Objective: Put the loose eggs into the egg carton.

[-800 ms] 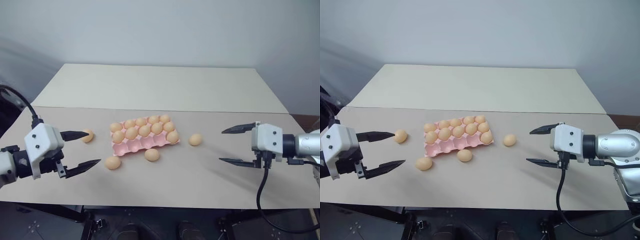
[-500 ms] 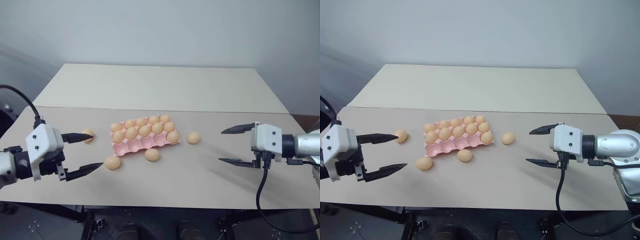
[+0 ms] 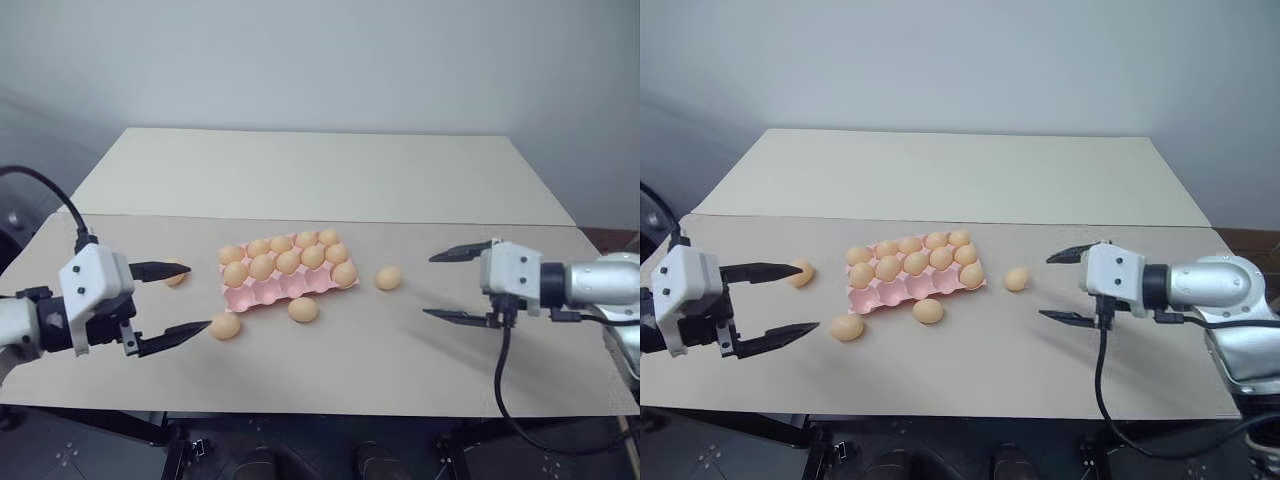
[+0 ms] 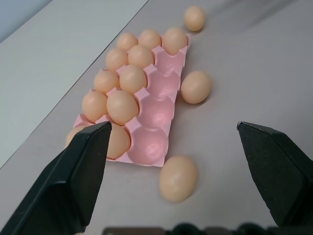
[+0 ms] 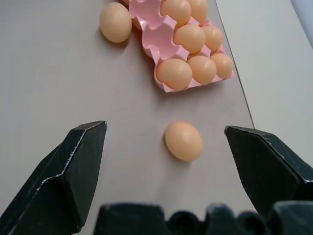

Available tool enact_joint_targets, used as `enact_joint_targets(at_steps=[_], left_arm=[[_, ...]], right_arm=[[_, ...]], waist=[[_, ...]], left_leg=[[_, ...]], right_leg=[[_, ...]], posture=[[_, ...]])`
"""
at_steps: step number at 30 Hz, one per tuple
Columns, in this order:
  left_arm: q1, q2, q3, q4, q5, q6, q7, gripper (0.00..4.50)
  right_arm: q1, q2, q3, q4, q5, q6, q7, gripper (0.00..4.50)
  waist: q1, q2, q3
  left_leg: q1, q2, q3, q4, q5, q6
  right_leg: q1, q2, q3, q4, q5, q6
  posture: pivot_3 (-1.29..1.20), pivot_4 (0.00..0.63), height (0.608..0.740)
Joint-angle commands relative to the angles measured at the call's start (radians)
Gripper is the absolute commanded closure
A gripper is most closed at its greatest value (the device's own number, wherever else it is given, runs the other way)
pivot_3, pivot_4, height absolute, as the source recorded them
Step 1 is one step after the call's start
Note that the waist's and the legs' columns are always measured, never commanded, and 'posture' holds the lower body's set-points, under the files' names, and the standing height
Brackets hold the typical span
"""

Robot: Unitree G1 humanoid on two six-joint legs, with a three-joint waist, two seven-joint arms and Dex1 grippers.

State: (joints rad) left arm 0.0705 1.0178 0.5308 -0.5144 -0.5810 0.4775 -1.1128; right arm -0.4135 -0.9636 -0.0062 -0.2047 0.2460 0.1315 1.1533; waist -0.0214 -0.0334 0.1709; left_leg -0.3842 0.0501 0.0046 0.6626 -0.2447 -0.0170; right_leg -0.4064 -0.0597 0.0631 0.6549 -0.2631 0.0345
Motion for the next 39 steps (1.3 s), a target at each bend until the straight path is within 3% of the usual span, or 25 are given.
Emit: enact_joint_targets(at_steps=[1, 3, 12, 31, 34, 39], left_arm=[[-0.033, 0.014, -0.030, 0.012, -0.002, -0.026, -0.015, 0.04], [-0.059, 0.007, -0.056, 0.019, -0.012, -0.036, -0.019, 0.04], [-0.086, -0.018, -0.114, 0.015, 0.005, -0.054, 0.004, 0.04], [-0.058, -0.041, -0.130, -0.014, 0.023, -0.054, 0.040, 0.04], [-0.052, -0.043, -0.129, -0.009, 0.026, -0.057, 0.040, 0.00], [-0.042, -0.038, -0.115, -0.005, 0.025, -0.051, 0.042, 0.00]], right_arm=[[-0.088, 0.025, 0.064, 0.073, -0.053, 0.009, 0.006, 0.00], [-0.163, 0.051, 0.121, 0.147, -0.083, 0.066, 0.018, 0.00], [-0.298, 0.168, 0.221, 0.409, -0.209, -0.163, 0.029, 0.00], [-0.478, 0.359, 0.310, 0.914, -0.416, -0.421, -0.086, 0.00], [-0.472, 0.364, 0.303, 0.909, -0.416, -0.444, -0.090, 0.62], [-0.461, 0.363, 0.296, 0.887, -0.411, -0.449, -0.088, 2.29]], waist=[[0.001, 0.000, 0.000], [0.001, 0.000, 0.000], [0.001, 0.000, 0.000], [-0.025, 0.000, 0.000], [-0.026, 0.000, 0.000], [-0.025, 0.000, 0.000]], left_leg=[[0.000, 0.000, 0.000, 0.000, 0.000, 0.000], [-0.001, 0.000, 0.000, 0.000, 0.000, 0.000], [-0.006, 0.000, 0.000, 0.000, 0.000, 0.000], [-0.007, 0.000, 0.000, 0.000, 0.000, 0.000], [-0.007, 0.000, 0.000, 0.000, 0.000, 0.000], [-0.008, 0.000, 0.000, 0.000, 0.000, 0.000]], right_leg=[[0.000, 0.000, 0.000, 0.000, 0.000, 0.000], [-0.001, 0.000, 0.000, 0.000, 0.000, 0.000], [-0.006, 0.000, 0.000, 0.001, 0.000, 0.000], [-0.010, 0.000, 0.001, 0.004, 0.000, -0.001], [-0.010, 0.000, 0.002, 0.004, 0.001, -0.001], [-0.012, 0.000, 0.002, 0.005, 0.001, -0.001]], posture=[[0.00, 0.150, 0.740], [0.00, 0.150, 0.740], [0.00, 0.150, 0.740], [0.00, 0.150, 0.740], [0.00, 0.150, 0.740], [0.00, 0.150, 0.740]])
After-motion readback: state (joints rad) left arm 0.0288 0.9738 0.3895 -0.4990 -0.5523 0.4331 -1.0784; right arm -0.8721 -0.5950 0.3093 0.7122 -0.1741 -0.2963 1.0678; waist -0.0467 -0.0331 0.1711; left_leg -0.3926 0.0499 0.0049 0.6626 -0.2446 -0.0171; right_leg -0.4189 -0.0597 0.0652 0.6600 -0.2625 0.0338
